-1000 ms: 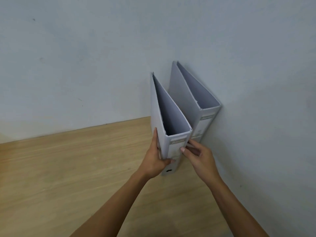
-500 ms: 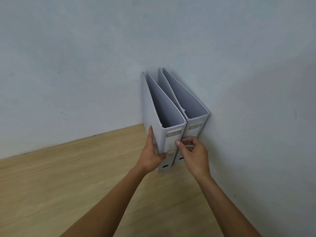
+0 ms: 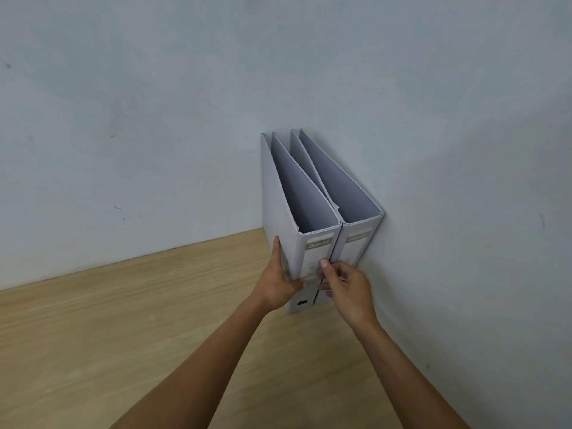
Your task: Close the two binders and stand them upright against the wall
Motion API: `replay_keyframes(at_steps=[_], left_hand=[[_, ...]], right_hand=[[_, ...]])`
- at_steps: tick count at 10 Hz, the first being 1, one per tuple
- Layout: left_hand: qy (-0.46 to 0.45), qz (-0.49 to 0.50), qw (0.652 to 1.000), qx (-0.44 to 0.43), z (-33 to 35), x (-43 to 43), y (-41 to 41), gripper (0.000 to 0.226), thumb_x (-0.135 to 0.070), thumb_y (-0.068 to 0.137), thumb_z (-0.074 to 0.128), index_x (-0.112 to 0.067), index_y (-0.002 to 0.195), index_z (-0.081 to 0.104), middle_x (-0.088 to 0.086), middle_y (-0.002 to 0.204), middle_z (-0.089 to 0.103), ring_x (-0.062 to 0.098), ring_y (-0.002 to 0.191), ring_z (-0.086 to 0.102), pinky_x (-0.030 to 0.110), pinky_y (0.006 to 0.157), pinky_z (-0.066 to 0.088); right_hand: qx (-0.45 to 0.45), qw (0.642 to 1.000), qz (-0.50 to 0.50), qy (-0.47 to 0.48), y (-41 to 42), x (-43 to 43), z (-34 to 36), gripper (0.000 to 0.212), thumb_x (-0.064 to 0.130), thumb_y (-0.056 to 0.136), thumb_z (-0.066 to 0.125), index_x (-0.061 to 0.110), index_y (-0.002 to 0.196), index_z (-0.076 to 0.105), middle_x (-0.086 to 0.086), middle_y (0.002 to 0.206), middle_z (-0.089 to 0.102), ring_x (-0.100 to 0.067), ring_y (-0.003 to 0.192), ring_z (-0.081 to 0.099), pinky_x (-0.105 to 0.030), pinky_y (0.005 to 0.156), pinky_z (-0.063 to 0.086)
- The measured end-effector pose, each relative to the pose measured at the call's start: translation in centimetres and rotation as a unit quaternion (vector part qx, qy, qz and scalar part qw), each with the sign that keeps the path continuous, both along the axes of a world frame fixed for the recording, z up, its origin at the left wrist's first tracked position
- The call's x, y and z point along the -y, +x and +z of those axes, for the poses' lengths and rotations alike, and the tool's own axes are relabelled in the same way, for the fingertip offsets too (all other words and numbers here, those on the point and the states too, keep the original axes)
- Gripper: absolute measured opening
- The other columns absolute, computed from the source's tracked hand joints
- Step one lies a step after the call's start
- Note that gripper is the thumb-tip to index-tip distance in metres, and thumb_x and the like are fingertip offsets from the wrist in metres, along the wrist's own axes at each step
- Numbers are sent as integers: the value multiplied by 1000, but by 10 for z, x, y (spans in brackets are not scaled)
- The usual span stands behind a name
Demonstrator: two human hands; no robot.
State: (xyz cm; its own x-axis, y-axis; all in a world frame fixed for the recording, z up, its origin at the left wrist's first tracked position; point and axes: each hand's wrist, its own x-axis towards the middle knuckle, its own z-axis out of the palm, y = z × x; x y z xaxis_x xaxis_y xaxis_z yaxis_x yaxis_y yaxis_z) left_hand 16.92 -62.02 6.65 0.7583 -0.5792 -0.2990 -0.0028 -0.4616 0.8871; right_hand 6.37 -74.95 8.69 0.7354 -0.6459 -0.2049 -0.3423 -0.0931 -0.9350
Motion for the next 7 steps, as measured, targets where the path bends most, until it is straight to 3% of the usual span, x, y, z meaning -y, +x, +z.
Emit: replay_keyframes(at_steps=[1, 2, 4, 5, 7], left_hand=[[13, -3, 1000, -11, 0, -11, -1, 111, -5, 86, 74, -26, 163, -4, 3, 166, 26, 31, 145, 43, 42, 104, 50], [30, -4, 999, -19, 0, -25, -7, 97, -9, 90, 70, -30, 162, 8, 2, 163, 34, 29, 131, 57, 40, 90, 57], [10, 14, 1000, -20, 12, -59, -19, 80, -13, 94, 66, -28, 159, 22, 3, 157, 42, 21, 114, 65, 25, 74, 50], [2, 19, 1000, -20, 17, -85, -23, 76, -13, 95, 64, -28, 159, 25, 2, 156, 44, 19, 115, 65, 24, 75, 50], [-6, 55, 998, -21, 36, -161, -34, 70, -16, 96, 63, -28, 156, 30, -1, 153, 47, 8, 103, 67, 36, 88, 55]], right_hand=[[-8, 1000, 6, -2, -1, 0, 2, 32, 43, 94, 64, 13, 87, 74, 2, 86, 78, -15, 76, 77, -41, 79, 61], [-10, 1000, 15, -8, -3, -4, 4, 30, 43, 93, 66, 15, 88, 72, 1, 88, 76, -17, 81, 77, -45, 83, 62], [-8, 999, 30, -15, -10, -21, 7, 23, 39, 94, 65, 19, 85, 70, 2, 91, 73, -15, 79, 74, -40, 79, 60], [-6, 999, 48, -5, -12, -36, 7, 19, 34, 96, 64, 19, 83, 69, 1, 91, 71, -14, 76, 73, -36, 76, 58], [-19, 996, 87, 25, -7, -83, 5, 18, 26, 97, 62, 15, 84, 69, -4, 89, 74, -17, 76, 72, -35, 73, 55]])
